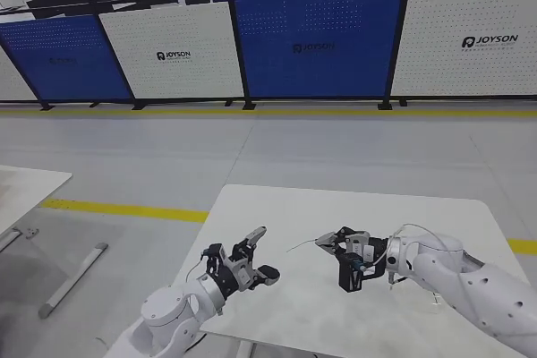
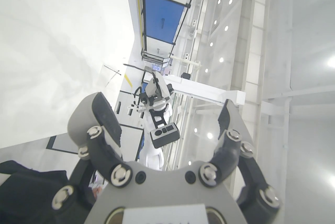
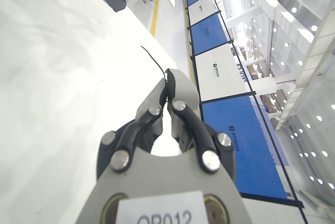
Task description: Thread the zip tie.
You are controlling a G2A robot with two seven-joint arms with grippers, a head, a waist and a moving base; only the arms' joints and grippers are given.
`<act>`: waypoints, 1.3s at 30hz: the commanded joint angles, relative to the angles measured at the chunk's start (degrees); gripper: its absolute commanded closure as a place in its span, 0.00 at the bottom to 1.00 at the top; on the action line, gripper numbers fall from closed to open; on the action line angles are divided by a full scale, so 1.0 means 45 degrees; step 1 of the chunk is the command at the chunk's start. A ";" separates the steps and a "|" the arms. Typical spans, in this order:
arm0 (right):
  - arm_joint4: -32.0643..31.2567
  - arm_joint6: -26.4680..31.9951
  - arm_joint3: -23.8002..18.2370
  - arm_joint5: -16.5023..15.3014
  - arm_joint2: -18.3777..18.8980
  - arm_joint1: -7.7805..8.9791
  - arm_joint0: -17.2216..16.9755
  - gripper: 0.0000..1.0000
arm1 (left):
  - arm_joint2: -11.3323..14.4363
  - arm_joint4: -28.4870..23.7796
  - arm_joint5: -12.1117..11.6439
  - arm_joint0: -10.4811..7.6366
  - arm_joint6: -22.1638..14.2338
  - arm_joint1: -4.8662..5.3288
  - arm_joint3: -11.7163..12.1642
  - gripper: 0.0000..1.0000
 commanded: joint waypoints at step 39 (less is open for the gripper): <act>0.0000 0.3791 -0.2017 -0.0099 0.0000 0.0053 0.0100 1.00 | 0.3085 -0.2751 0.0000 -0.2599 0.4639 -0.0026 0.1148 0.00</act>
